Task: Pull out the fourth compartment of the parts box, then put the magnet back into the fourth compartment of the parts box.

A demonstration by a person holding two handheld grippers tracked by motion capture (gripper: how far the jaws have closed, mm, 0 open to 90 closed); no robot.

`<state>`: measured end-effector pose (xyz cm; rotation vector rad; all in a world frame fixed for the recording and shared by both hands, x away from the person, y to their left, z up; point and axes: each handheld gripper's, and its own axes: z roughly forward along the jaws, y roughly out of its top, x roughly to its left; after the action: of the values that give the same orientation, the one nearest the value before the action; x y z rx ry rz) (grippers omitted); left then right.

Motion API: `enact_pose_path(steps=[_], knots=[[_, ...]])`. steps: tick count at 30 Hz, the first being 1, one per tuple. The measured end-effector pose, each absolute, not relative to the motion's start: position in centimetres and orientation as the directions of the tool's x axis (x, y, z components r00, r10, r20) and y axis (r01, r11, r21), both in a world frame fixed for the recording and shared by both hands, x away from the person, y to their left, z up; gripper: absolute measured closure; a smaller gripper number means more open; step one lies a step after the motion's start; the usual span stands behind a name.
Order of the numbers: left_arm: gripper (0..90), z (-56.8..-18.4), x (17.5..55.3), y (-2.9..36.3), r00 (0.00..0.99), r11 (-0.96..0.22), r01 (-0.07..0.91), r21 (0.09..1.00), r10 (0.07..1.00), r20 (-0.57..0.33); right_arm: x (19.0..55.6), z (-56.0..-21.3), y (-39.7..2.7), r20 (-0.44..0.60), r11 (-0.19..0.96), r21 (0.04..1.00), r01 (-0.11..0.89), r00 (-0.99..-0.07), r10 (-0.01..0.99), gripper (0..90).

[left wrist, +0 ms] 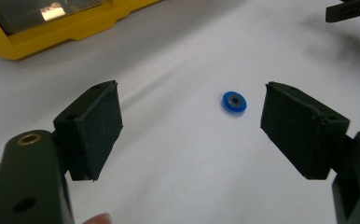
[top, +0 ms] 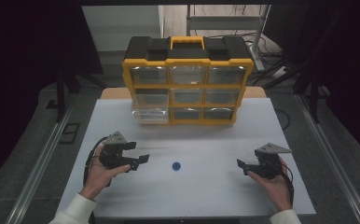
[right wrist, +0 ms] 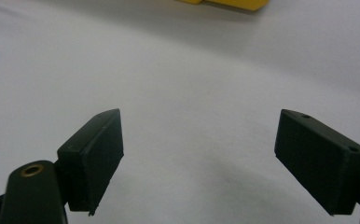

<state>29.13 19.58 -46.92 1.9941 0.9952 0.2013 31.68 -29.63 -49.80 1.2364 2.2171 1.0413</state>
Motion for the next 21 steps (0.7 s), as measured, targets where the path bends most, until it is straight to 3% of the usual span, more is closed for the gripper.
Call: enact_pose_path(steps=[21], knots=[[20.6, -47.38, 29.24, 18.95, 0.682, -0.309, 0.576, 0.757, 0.692, -0.236, 32.20, -49.70, -29.44, 0.019, 0.333, 0.766, 0.550, -0.537, 0.843, 15.8]])
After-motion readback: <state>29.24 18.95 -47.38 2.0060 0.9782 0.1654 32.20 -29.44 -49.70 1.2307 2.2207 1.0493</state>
